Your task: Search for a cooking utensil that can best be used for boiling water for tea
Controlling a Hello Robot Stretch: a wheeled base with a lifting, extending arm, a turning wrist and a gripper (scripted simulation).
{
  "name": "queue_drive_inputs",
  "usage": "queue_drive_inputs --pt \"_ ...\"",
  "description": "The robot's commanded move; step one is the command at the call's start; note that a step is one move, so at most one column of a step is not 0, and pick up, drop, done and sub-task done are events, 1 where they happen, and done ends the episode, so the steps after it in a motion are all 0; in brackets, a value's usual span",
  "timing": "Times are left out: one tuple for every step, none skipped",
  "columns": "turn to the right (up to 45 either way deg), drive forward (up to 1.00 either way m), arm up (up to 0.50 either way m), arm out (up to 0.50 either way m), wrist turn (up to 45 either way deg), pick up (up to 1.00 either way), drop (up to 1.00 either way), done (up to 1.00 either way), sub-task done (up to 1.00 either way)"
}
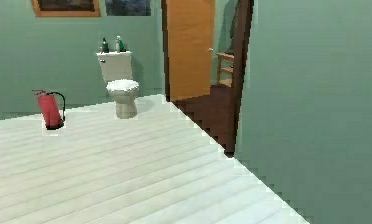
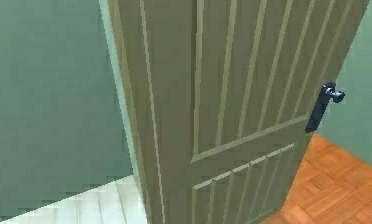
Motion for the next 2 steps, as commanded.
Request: queue_drive_inputs --pt "3.0 0.00 0.00 0.00 0.0 0.00 0.00 0.00 0.00" --pt "0.0 0.55 0.00 0.00 0.0 0.00 0.00 0.00 0.00"
